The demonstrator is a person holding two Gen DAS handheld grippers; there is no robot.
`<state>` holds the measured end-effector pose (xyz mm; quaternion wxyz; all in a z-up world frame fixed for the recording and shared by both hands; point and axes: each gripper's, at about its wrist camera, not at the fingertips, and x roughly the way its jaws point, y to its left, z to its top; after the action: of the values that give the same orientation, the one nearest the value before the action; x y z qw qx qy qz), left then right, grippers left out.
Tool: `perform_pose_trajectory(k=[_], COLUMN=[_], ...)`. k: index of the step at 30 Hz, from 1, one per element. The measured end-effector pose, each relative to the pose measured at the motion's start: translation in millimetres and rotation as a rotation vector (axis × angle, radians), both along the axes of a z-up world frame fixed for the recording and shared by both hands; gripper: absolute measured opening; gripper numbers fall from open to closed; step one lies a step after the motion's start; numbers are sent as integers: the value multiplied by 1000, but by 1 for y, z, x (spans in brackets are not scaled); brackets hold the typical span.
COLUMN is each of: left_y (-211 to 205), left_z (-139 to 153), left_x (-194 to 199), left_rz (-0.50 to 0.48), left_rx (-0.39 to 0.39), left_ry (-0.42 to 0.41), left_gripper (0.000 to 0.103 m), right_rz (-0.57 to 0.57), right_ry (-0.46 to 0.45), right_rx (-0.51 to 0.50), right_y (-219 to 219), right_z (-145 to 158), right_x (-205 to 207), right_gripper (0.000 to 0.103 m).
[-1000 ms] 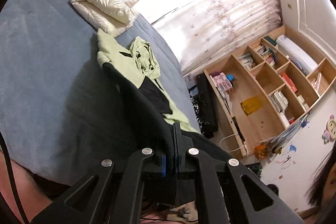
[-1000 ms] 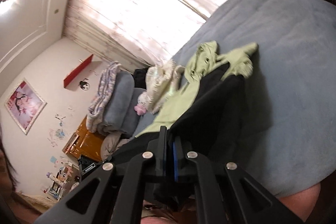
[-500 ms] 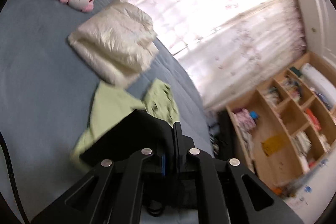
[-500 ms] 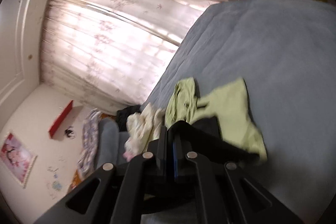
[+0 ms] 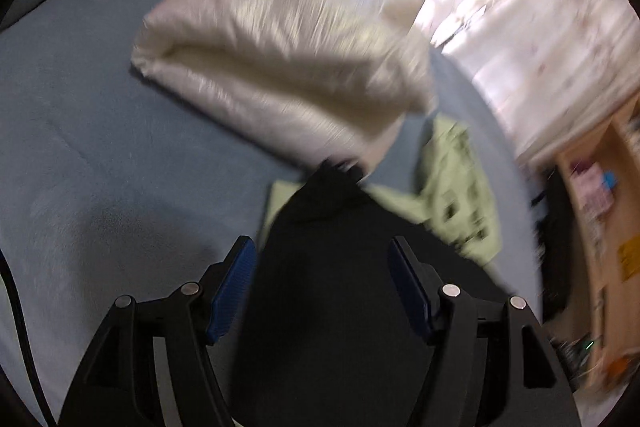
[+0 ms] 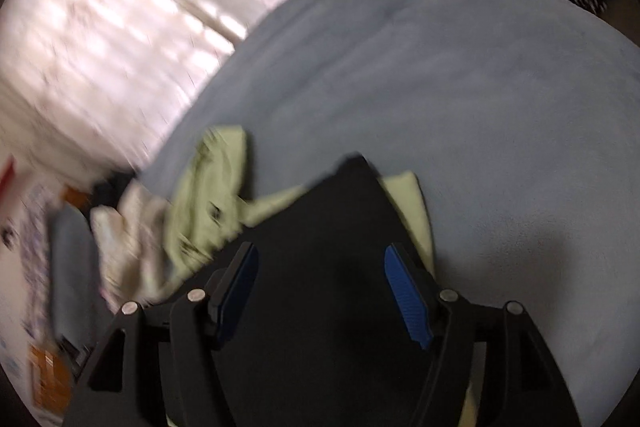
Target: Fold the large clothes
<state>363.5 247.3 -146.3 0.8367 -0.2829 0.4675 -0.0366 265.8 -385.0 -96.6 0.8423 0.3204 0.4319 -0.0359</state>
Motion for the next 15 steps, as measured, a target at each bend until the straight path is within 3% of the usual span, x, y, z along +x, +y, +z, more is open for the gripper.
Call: perform_pose_trajectory(k=[7,12,15], left_y=[-34,-57,-69], left_z=[-31,-43,-47], left_x=[32,53,59], left_rz=[-147,-184,-197], left_rx=[162,275,337], left_ry=[33,30,24], left_gripper=[66,65,56], right_rz=[47,61,48], right_ry=[57,89,96], right_rx=[-62,-130,-206], right_y=[3,9,9], right_z=[-30,-44,-48], right_x=[40,75,85], right_gripper=[67,67,67])
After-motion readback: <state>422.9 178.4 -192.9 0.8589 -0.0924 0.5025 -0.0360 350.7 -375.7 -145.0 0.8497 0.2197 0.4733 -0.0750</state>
